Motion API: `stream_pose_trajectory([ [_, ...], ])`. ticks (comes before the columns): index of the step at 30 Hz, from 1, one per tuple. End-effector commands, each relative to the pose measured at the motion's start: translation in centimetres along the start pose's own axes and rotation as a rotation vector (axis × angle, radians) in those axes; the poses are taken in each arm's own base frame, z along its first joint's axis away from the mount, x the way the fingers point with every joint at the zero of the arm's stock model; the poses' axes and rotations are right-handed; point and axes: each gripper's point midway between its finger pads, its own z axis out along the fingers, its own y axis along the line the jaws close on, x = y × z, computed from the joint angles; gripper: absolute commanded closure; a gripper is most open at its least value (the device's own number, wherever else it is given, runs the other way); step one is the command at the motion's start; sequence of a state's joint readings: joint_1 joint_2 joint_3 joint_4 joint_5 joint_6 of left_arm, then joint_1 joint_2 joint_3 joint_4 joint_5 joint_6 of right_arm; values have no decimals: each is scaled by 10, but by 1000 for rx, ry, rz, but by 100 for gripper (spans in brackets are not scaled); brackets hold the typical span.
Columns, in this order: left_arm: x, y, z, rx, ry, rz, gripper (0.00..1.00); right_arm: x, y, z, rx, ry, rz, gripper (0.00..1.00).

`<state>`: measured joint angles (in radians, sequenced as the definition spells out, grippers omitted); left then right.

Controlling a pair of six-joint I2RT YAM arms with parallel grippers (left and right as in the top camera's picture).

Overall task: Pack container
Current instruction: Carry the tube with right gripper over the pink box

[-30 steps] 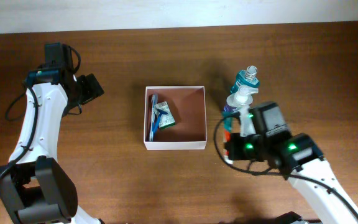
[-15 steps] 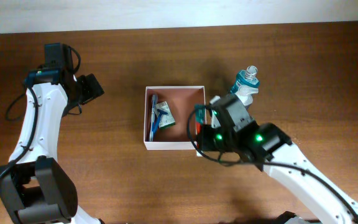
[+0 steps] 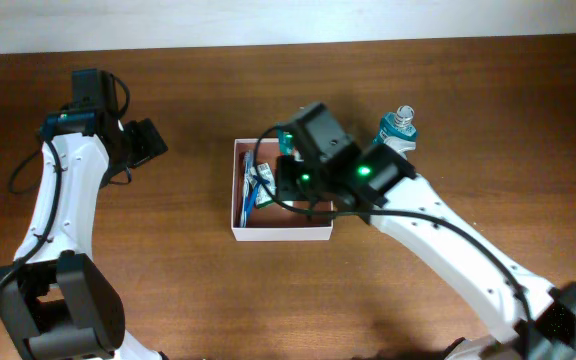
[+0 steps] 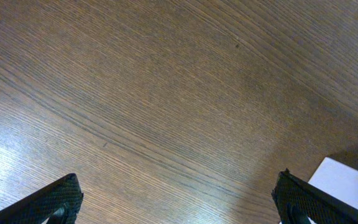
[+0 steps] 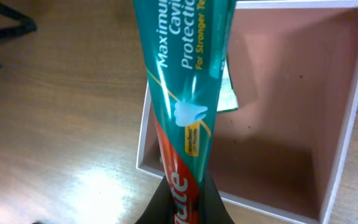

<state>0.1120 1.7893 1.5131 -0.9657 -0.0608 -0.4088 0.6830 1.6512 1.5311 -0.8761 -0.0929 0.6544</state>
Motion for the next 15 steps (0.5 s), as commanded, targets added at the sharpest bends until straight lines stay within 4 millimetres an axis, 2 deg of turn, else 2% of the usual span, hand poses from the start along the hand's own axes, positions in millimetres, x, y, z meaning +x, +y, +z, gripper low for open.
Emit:
stream_pose_trajectory([
  [1,-8,0,-12,6,-36,0,1,-5,5,15,55,-11,-16,96],
  [8,-8,0,-12,6,-36,0,1,2,-3,52,105,43,-18,96],
  [15,-8,0,-12,6,-36,0,1,3,-4,67,111,51,-18,96],
])
